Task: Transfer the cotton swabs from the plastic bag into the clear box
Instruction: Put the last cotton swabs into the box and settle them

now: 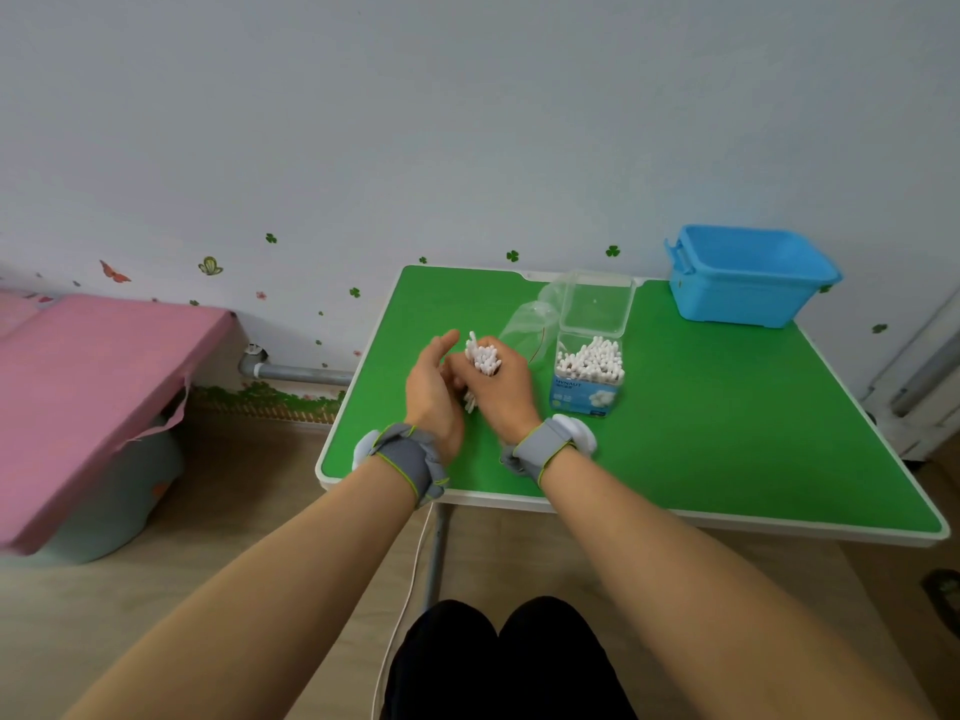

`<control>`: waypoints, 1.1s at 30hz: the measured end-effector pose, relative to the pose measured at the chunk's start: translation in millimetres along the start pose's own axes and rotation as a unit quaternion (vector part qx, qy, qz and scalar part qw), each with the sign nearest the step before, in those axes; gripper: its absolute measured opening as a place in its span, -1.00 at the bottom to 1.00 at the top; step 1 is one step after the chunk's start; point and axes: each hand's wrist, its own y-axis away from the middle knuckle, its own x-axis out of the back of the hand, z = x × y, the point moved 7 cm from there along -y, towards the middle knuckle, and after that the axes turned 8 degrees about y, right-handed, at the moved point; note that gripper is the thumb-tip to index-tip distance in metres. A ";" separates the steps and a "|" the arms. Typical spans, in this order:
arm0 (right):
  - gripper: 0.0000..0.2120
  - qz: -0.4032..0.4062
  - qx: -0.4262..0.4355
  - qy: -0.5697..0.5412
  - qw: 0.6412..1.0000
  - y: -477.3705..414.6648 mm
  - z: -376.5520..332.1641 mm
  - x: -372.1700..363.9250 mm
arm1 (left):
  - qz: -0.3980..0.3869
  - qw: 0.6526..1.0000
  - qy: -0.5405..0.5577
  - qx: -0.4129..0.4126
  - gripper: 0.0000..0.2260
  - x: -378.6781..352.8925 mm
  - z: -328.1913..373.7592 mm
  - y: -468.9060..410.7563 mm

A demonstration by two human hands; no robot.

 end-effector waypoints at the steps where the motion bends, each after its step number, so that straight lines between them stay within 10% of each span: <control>1: -0.81 0.010 0.000 -0.014 1.000 -0.7 -0.3 1.2 | 0.008 1.000 0.004 -0.005 -0.67 1.0 0.9 -0.1; 19: -0.85 0.077 -0.039 -0.043 0.995 7.1 3.5 -1.7 | 0.043 0.995 0.089 0.018 -0.70 -7.4 -6.9 -2.2; 24: -0.83 0.073 -0.041 -0.046 0.995 10.4 4.0 -2.1 | 0.017 0.995 -0.080 -0.055 -0.77 -3.3 1.0 -0.6; 30: -0.75 0.092 0.007 0.119 0.989 8.8 -6.0 1.2 | -0.066 0.868 -0.425 -0.250 -0.70 -18.1 16.8 3.0; 33: -0.67 0.068 0.053 0.175 0.981 5.9 -5.9 -2.5 | -0.082 0.857 -0.446 -0.243 -0.71 -18.7 16.1 3.7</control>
